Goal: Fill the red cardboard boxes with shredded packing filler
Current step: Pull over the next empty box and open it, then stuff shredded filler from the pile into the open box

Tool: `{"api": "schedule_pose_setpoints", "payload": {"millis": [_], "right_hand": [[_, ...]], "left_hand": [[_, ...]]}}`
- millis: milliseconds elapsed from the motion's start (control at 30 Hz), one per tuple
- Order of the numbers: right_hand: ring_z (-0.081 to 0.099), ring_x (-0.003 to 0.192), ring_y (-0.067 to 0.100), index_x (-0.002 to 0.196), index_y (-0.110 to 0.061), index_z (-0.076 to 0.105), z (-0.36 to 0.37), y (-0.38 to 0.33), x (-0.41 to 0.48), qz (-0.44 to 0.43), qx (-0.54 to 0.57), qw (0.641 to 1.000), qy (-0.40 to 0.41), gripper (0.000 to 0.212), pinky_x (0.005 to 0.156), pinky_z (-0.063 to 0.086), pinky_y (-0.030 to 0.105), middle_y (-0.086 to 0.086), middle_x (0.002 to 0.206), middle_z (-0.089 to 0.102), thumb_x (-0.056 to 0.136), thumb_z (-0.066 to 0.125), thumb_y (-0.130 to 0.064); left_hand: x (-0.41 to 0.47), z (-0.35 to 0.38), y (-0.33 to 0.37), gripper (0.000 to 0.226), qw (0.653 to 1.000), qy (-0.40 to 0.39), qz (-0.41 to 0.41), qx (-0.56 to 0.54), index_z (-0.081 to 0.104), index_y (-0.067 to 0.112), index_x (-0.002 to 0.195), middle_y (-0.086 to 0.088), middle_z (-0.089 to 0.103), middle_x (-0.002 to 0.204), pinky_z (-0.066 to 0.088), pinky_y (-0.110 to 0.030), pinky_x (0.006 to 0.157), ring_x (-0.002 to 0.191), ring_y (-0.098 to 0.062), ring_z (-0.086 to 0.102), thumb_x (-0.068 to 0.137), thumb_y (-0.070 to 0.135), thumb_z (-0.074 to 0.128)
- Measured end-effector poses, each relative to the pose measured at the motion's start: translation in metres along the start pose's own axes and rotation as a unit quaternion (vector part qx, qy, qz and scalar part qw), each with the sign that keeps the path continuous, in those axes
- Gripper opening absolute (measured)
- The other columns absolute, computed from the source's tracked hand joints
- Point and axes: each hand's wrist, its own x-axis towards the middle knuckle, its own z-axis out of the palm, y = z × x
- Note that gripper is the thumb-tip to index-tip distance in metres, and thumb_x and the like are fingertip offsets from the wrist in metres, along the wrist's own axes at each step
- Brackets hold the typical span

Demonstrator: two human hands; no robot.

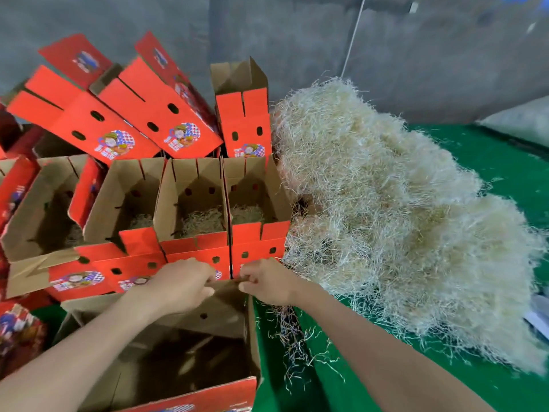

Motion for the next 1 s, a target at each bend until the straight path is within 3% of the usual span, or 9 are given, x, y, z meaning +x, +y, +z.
{"api": "schedule_pose_setpoints", "payload": {"millis": [167,333,433,533,600,700,800,900,1000], "right_hand": [[0.066,0.085,0.019,0.103,-0.005,0.066,-0.02,0.052,-0.034,0.03,0.043,0.996,0.078,0.021,0.077,0.053,0.024,0.006,0.1,0.068,0.093,0.051,-0.016],[0.061,0.098,0.018,0.121,-0.008,0.056,-0.049,0.159,-0.083,0.255,0.013,0.939,0.231,0.032,0.089,0.051,0.027,0.009,0.125,0.057,0.089,0.056,-0.011],[0.027,0.135,0.031,0.145,-0.027,0.017,-0.049,0.213,-0.103,0.342,-0.095,0.925,0.136,0.088,0.111,0.025,0.045,0.011,0.15,0.019,0.076,0.072,-0.021],[-0.022,0.137,0.035,0.141,-0.031,-0.028,-0.026,0.24,-0.096,0.264,-0.194,0.941,0.083,0.129,0.105,-0.012,0.05,0.012,0.15,-0.028,0.067,0.078,-0.035],[-0.034,0.132,0.036,0.134,-0.027,-0.039,-0.008,0.244,-0.076,0.205,-0.248,0.945,0.051,0.133,0.104,-0.022,0.051,0.016,0.142,-0.041,0.068,0.076,-0.036],[-0.036,0.13,0.036,0.129,-0.028,-0.045,-0.005,0.246,-0.036,0.181,-0.276,0.938,0.104,0.112,0.1,-0.028,0.047,0.015,0.139,-0.045,0.081,0.053,-0.001],[-0.039,0.128,0.033,0.129,-0.033,-0.044,-0.036,0.248,0.008,0.178,-0.257,0.933,0.177,0.113,0.098,-0.028,0.045,0.013,0.139,-0.047,0.078,0.048,0.007],[-0.023,0.132,0.038,0.134,-0.042,-0.034,-0.063,0.253,0.035,0.183,-0.227,0.952,0.089,0.123,0.105,-0.005,0.054,0.012,0.142,-0.042,0.075,0.068,-0.008],[0.015,0.137,0.041,0.141,-0.021,0.03,-0.056,0.263,0.033,0.235,-0.143,0.961,-0.017,0.078,0.107,0.023,0.053,0.013,0.153,0.008,0.075,0.071,-0.015]], "left_hand": [[0.02,-0.002,0.064,0.012,0.98,0.13,0.07,-0.134,0.063,0.029,0.088,0.013,0.065,0.091,0.044,-0.021,0.069,0.08,-0.005,0.055,0.092,0.033,0.053],[0.047,-0.002,0.12,0.009,0.933,0.176,0.082,-0.305,0.069,0.026,0.089,0.018,0.066,0.084,0.05,-0.021,0.074,0.076,0.004,0.059,0.089,0.028,0.059],[0.069,-0.004,0.136,0.01,0.929,0.176,0.083,-0.316,0.07,0.023,0.09,0.019,0.064,0.08,0.049,-0.018,0.071,0.072,0.006,0.056,0.089,0.025,0.06],[0.089,-0.008,0.139,0.01,0.925,0.19,0.061,-0.323,0.07,0.023,0.087,0.022,0.061,0.074,0.044,-0.009,0.064,0.069,0.01,0.056,0.089,0.022,0.06],[0.099,-0.011,0.138,0.01,0.924,0.199,0.042,-0.324,0.07,0.023,0.087,0.023,0.059,0.073,0.044,-0.007,0.065,0.072,0.012,0.056,0.089,0.019,0.06],[0.111,-0.016,0.133,0.012,0.922,0.205,0.021,-0.327,0.068,0.025,0.083,0.026,0.055,0.068,0.041,-0.002,0.061,0.07,0.014,0.055,0.088,0.016,0.061],[0.123,-0.02,0.128,0.019,0.925,0.199,-0.004,-0.324,0.061,0.036,0.08,0.026,0.056,0.069,0.043,-0.006,0.059,0.067,0.009,0.057,0.088,0.019,0.06],[0.133,-0.021,0.125,0.015,0.93,0.19,-0.027,-0.314,0.061,0.035,0.084,0.023,0.058,0.072,0.047,-0.009,0.06,0.068,0.01,0.056,0.088,0.021,0.06],[0.143,-0.019,0.127,0.012,0.927,0.189,-0.019,-0.325,0.062,0.031,0.092,0.025,0.057,0.078,0.045,-0.004,0.065,0.075,0.014,0.055,0.088,0.02,0.06]]}}
